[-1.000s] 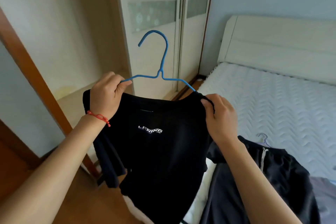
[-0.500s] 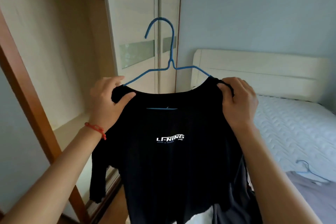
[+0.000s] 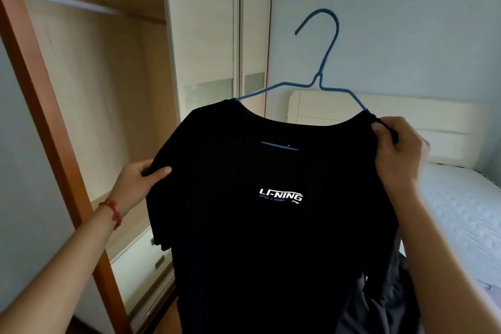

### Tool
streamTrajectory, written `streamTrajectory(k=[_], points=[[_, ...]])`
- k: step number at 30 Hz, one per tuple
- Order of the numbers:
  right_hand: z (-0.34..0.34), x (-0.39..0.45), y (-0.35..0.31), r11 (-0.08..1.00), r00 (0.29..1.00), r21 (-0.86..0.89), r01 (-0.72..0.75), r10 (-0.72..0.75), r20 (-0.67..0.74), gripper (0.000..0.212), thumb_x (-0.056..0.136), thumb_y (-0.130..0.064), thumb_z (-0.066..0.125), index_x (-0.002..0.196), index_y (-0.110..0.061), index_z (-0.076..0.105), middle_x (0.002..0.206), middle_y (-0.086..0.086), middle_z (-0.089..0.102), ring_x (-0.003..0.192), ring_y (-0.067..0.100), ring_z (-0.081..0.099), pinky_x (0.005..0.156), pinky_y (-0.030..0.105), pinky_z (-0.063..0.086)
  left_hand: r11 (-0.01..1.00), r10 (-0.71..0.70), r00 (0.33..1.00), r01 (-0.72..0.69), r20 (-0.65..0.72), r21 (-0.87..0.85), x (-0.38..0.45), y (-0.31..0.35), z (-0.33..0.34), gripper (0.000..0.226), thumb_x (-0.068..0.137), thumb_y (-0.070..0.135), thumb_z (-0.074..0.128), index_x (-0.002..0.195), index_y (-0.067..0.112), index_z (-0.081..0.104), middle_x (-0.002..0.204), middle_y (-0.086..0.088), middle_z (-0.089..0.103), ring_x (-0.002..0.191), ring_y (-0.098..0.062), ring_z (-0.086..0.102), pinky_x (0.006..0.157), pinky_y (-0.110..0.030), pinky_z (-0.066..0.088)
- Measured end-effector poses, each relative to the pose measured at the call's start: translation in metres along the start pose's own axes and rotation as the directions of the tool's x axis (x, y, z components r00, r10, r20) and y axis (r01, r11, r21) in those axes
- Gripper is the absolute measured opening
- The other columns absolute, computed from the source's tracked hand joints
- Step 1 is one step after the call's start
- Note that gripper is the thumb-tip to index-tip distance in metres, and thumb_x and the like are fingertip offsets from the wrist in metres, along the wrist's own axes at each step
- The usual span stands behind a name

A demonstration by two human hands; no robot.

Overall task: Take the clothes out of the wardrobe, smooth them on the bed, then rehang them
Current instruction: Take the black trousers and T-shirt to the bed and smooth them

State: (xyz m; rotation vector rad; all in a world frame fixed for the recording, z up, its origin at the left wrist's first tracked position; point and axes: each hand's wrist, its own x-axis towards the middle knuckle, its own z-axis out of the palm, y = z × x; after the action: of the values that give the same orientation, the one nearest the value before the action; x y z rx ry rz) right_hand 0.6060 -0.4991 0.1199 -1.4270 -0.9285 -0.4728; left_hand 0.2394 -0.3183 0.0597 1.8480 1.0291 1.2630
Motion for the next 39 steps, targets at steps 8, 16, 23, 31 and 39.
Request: streamTrajectory(k=[8, 16, 23, 31, 39], points=[[-0.016, -0.007, 0.017, 0.998, 0.998, 0.045, -0.035, 0.032, 0.048, 0.013, 0.085, -0.017, 0.053, 0.085, -0.012, 0.065, 0.077, -0.002, 0.061, 0.078, 0.019, 0.056, 0.076, 0.035, 0.043, 0.998, 0.025, 0.998, -0.029, -0.062, -0.061, -0.029, 0.024, 0.025, 0.017, 0.089, 0.012, 0.056, 0.079, 0.025, 0.058, 0.066, 0.014, 0.063, 0.068, -0.005, 0.058, 0.052, 0.000, 0.039], [-0.007, -0.053, 0.047, 0.999, 0.990, 0.047, -0.010, 0.003, 0.144, 0.015, 0.084, -0.019, 0.053, 0.084, -0.012, 0.067, 0.076, -0.006, 0.059, 0.077, 0.012, 0.055, 0.069, 0.024, 0.038, 0.998, 0.035, 0.996, -0.039, -0.081, -0.055, -0.041, 0.030, 0.082, 0.011, 0.089, 0.017, 0.056, 0.100, 0.017, 0.058, 0.081, 0.015, 0.059, 0.074, 0.005, 0.057, 0.060, 0.002, 0.043], [0.025, -0.085, 0.104, 0.994, 0.961, -0.078, -0.079, 0.097, 0.260, 0.013, 0.086, -0.020, 0.055, 0.086, -0.015, 0.068, 0.081, -0.003, 0.066, 0.081, 0.015, 0.059, 0.072, 0.027, 0.041, 0.983, -0.168, 0.986, 0.166, -0.019, -0.080, -0.039, -0.043, 0.109, 0.018, 0.089, 0.021, 0.056, 0.072, 0.018, 0.061, 0.068, 0.003, 0.064, 0.057, 0.006, 0.062, 0.050, -0.005, 0.046], [0.118, -0.110, 0.189, 0.931, 0.877, -0.302, -0.204, 0.311, 0.367, 0.013, 0.089, -0.022, 0.057, 0.090, -0.016, 0.068, 0.089, -0.001, 0.069, 0.087, 0.017, 0.060, 0.073, 0.028, 0.040, 0.917, -0.398, 0.905, 0.394, 0.149, 0.058, 0.030, -0.177, 0.161, 0.030, 0.088, 0.026, 0.057, 0.072, 0.000, 0.061, 0.068, -0.008, 0.061, 0.063, -0.018, 0.057, 0.047, -0.013, 0.043], [0.222, -0.143, 0.300, 0.759, 0.728, -0.541, -0.361, 0.592, 0.345, 0.014, 0.088, -0.022, 0.059, 0.093, -0.014, 0.069, 0.092, 0.001, 0.070, 0.093, 0.021, 0.061, 0.073, 0.029, 0.040, 0.850, -0.525, 0.768, 0.496, 0.366, 0.179, 0.112, -0.311, 0.248, 0.021, 0.091, 0.019, 0.054, 0.096, 0.002, 0.065, 0.072, 0.010, 0.059, 0.077, -0.018, 0.061, 0.060, -0.017, 0.041]])
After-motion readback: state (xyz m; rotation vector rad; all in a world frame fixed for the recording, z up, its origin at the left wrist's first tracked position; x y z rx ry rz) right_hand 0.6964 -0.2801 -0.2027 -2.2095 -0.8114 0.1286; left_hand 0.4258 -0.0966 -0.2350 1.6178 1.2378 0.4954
